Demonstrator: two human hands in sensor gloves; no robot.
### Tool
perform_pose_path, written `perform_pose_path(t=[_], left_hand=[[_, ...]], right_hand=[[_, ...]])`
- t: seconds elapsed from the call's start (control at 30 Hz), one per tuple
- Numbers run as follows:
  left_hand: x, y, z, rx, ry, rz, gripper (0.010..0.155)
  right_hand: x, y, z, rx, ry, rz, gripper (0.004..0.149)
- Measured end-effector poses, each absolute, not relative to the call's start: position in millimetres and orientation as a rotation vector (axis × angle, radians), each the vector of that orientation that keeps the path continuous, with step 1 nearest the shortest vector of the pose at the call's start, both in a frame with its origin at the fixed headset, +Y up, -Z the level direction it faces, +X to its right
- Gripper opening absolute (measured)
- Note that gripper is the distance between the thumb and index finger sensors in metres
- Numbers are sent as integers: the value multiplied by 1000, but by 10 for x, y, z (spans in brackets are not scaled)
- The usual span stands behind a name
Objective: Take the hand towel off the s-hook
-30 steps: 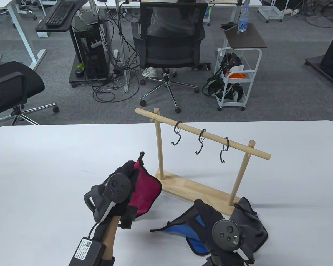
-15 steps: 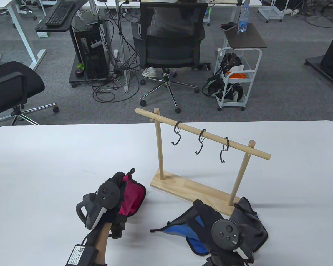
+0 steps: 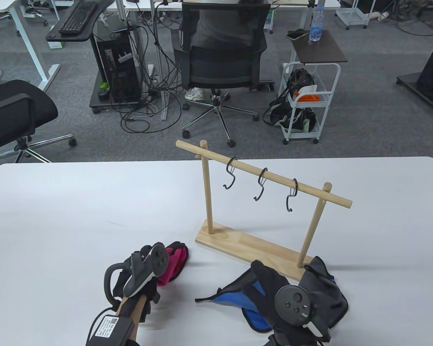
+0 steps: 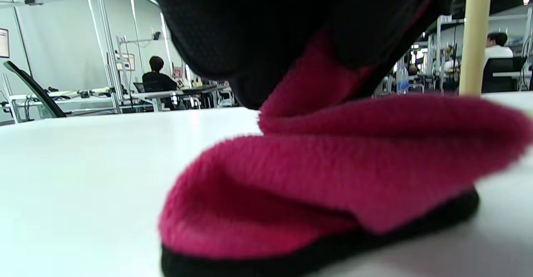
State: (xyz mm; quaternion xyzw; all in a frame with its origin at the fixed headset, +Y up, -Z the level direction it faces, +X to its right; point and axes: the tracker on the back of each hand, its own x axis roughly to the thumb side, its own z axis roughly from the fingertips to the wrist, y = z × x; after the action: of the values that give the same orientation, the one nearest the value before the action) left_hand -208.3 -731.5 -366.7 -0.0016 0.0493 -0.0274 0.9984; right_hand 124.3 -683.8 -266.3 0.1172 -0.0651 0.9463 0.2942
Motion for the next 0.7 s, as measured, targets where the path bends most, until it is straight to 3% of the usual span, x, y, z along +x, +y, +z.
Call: perform_pose_path(t=[0.37, 0.7], left_hand=[[-2024, -7428, -3706, -154, 66, -33, 54], [-1977, -7176, -3578, -125, 36, -7, 64]], right_hand=[[1243, -6839, -2667, 317, -155, 2516, 66], [1220, -6848, -2671, 328, -134, 2520, 66]])
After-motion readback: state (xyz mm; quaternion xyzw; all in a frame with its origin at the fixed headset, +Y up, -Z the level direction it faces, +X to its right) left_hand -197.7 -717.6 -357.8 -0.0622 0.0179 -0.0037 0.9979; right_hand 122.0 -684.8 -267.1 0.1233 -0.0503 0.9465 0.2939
